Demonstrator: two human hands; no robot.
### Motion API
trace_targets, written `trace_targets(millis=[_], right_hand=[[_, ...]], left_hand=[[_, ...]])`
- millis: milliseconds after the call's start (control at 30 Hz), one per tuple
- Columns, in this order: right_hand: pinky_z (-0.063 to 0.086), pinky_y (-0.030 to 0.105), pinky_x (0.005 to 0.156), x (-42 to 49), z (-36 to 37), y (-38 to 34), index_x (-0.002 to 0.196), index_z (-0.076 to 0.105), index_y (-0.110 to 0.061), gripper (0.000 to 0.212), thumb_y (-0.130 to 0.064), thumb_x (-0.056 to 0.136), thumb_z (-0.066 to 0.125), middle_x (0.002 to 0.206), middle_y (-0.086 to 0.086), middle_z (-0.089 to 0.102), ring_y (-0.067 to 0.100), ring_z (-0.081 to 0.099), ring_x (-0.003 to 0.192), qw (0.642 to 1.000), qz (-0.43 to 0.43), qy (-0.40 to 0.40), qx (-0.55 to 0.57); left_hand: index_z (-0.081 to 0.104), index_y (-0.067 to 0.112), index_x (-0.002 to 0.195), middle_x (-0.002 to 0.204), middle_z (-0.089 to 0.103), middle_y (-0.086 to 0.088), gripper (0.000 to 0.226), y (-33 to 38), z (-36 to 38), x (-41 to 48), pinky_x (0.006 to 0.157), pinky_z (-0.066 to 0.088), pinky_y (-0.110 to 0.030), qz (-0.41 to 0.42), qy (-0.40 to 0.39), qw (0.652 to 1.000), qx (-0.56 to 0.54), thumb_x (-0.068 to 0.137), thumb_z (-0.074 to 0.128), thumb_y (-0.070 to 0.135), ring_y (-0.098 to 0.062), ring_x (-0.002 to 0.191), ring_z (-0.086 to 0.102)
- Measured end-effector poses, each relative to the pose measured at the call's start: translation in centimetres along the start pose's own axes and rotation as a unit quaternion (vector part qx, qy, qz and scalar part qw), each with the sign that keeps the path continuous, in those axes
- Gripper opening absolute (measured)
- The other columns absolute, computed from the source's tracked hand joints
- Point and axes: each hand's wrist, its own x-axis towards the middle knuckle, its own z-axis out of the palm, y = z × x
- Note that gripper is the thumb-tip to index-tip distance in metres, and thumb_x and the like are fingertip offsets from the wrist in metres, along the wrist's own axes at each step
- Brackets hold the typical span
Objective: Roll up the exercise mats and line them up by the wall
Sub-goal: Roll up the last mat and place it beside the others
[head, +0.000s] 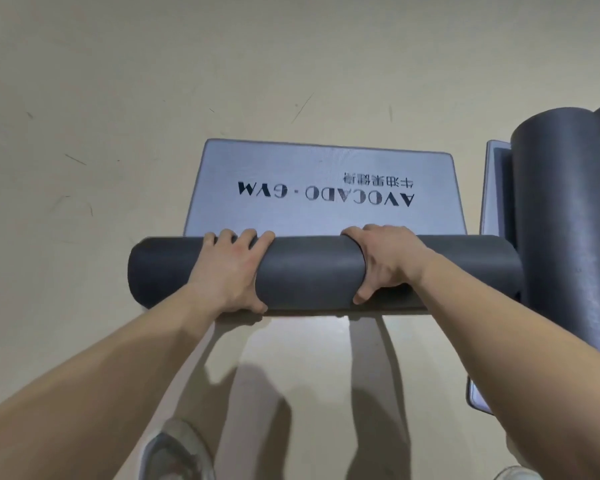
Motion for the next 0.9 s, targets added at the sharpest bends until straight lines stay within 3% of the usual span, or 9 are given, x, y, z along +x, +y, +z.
trace_targets(millis=[167,267,367,433,533,633,733,800,900], right_hand=[[0.045,0.045,0.103,-4.4,3.6,-1.8,0.144,0.034,-0.039,0.120,-0.071,0.041,0.088,0.121,-0.005,0.058,0.025,0.059,0.114,0.997,-0.015,-0.067,0.030],[0.024,0.054,0.118,-8.4,8.4,-3.3,0.157,0.018,-0.032,0.135,-0.075,0.046,0.083,0.149,0.004,0.042,0.030,0.041,0.137,0.996,-0.002,0.074,-0.039],[0.018,0.062,0.115,-10.7,11.9,-3.9,0.159,0.011,-0.023,0.154,-0.071,0.037,0.091,0.159,0.016,0.031,0.041,0.027,0.147,0.984,0.037,0.151,-0.085],[0.013,0.061,0.117,-9.6,10.6,-3.4,0.159,0.005,-0.027,0.158,-0.085,0.034,0.082,0.163,0.013,0.024,0.038,0.021,0.150,0.991,0.033,0.110,-0.064],[0.009,0.056,0.122,-6.8,6.3,-2.1,0.159,0.003,-0.034,0.152,-0.090,0.038,0.076,0.165,0.006,0.019,0.029,0.014,0.153,0.998,0.013,0.059,-0.010],[0.005,0.060,0.123,-5.1,5.6,-1.9,0.160,-0.004,-0.035,0.153,-0.089,0.041,0.076,0.167,0.009,0.009,0.032,0.004,0.155,0.997,0.026,0.069,-0.007],[0.013,0.066,0.119,-5.2,8.4,-2.6,0.160,0.004,-0.028,0.152,-0.086,0.041,0.079,0.163,0.014,0.022,0.040,0.018,0.151,0.986,0.029,0.148,-0.065],[0.020,0.066,0.116,-4.6,9.2,-2.1,0.158,0.012,-0.027,0.141,-0.080,0.047,0.081,0.159,0.015,0.032,0.040,0.027,0.147,0.978,0.015,0.191,-0.080],[0.024,0.060,0.116,-2.8,6.8,-1.0,0.157,0.016,-0.030,0.129,-0.079,0.051,0.072,0.153,0.007,0.038,0.034,0.037,0.139,0.982,-0.006,0.173,-0.073]], left_hand=[[0.018,0.030,0.146,0.132,0.050,0.002,0.121,1.8,0.9,-6.0,0.094,0.044,-0.048,0.038,-0.084,0.996,-0.006,0.050,0.071,0.082,-0.030,0.110,0.054],[0.021,0.032,0.146,0.131,0.052,0.002,0.121,1.8,0.6,-6.6,0.093,0.045,-0.046,0.042,-0.118,0.992,-0.014,0.049,0.076,0.079,-0.029,0.109,0.055],[0.017,0.031,0.152,0.139,0.050,0.000,0.129,1.5,-0.3,-5.7,0.099,0.046,-0.047,0.034,-0.145,0.988,-0.038,0.051,0.083,0.075,-0.029,0.118,0.055],[0.005,0.029,0.159,0.155,0.036,-0.005,0.137,2.5,0.1,-6.1,0.111,0.037,-0.052,0.008,-0.118,0.992,-0.039,0.055,0.082,0.077,-0.034,0.137,0.042],[-0.017,0.023,0.160,0.171,-0.006,-0.009,0.153,4.7,1.6,-7.8,0.122,0.010,-0.062,-0.030,-0.103,0.993,-0.041,0.055,0.078,0.082,-0.041,0.156,0.001],[-0.010,0.028,0.160,0.170,0.006,-0.005,0.152,3.8,1.3,-5.2,0.125,0.012,-0.056,-0.032,-0.064,0.995,-0.062,0.049,0.080,0.081,-0.034,0.156,0.009],[0.005,0.031,0.162,0.164,0.028,0.001,0.149,1.0,-0.7,-1.0,0.120,0.025,-0.049,0.000,-0.107,0.989,-0.106,0.044,0.080,0.082,-0.026,0.148,0.031],[0.003,0.029,0.162,0.164,0.026,-0.002,0.150,0.5,-1.0,0.3,0.120,0.026,-0.051,0.022,-0.124,0.986,-0.105,0.045,0.080,0.082,-0.027,0.149,0.029],[-0.006,0.030,0.160,0.167,0.015,-0.005,0.148,2.1,0.3,-0.5,0.121,0.020,-0.056,0.015,-0.041,0.998,-0.050,0.048,0.073,0.086,-0.031,0.152,0.021]])
